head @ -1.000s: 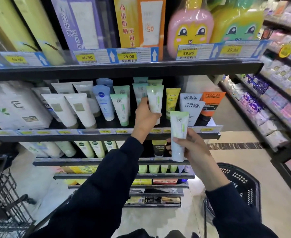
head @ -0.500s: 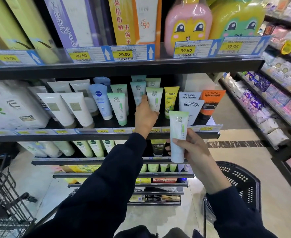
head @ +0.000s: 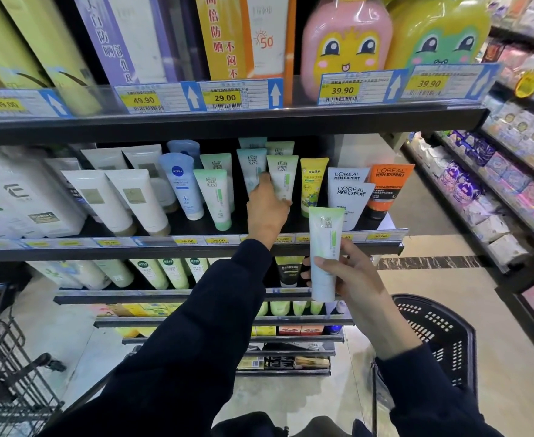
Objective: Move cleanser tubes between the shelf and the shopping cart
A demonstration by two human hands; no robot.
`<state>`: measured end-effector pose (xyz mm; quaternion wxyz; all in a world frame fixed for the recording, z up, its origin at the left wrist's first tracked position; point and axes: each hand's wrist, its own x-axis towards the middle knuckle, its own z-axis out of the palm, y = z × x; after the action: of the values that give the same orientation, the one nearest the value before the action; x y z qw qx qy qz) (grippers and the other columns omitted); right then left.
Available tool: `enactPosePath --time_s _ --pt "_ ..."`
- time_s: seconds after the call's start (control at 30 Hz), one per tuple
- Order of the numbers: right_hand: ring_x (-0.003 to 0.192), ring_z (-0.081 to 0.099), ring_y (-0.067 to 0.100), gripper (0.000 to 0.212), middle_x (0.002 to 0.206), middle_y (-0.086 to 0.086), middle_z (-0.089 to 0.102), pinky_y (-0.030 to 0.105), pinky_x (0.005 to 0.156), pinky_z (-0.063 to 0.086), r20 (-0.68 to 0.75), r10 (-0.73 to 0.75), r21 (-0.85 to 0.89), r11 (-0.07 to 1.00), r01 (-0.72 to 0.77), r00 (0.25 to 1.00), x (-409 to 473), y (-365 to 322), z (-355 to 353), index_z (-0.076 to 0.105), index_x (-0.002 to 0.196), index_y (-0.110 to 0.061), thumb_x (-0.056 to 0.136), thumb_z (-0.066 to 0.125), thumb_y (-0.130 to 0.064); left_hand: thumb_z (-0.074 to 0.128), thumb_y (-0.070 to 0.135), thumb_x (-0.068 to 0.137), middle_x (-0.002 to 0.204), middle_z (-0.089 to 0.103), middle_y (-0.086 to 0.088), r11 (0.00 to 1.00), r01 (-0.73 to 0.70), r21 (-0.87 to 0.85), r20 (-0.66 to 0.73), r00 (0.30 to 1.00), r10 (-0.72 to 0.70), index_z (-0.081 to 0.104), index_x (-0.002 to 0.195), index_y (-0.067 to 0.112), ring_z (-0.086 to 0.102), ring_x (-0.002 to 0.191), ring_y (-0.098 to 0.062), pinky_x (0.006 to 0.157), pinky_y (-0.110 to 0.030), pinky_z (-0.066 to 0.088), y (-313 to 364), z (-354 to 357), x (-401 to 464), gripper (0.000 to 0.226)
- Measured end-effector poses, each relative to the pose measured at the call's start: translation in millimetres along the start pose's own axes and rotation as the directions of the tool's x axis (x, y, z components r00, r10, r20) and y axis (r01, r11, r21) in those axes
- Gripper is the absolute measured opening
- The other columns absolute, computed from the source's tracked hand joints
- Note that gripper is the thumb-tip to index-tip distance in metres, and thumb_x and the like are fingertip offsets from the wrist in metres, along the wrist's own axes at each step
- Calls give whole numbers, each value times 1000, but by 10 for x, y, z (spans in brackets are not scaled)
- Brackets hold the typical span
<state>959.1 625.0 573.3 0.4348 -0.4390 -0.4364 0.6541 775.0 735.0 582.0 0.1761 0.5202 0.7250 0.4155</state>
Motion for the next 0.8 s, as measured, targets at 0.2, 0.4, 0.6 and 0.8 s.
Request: enactPosePath --time_s 0.2,0.4,0.6,0.8 --pt "85 76 30 37 110 15 76 40 70 60 -12 -4 -16 1000 4 1000 -2 -3 0 63 128 -17 94 69 -3 80 12 86 119 68 -11 1000 9 16 20 1000 -9 49 118 9 66 111 -33 85 -38 52 16 -23 -13 45" --pt "97 75 36 41 117 15 74 53 91 60 -19 -53 -29 998 52 998 11 -39 30 63 130 -19 93 70 -2 77 21 89 116 66 -13 996 -15 83 28 1000 13 49 117 9 66 105 -38 81 -43 55 -35 -101 -99 41" --pt "111 70 33 39 115 4 74 53 95 58 -55 -151 -86 986 146 987 132 -206 161 68 121 -29 89 79 -9 68 32 96 114 67 -12 950 -171 261 2 984 176 57 119 8 66 102 -37 77 -45 55 -234 -318 -404 35" --pt "99 72 6 35 100 -17 77 27 81 61 -45 -339 -198 925 324 940 291 -443 457 66 113 -32 90 79 -11 57 43 101 106 68 -10 787 -423 448 227 906 357 64 116 10 67 96 -34 77 -42 51 -579 -523 -605 37"
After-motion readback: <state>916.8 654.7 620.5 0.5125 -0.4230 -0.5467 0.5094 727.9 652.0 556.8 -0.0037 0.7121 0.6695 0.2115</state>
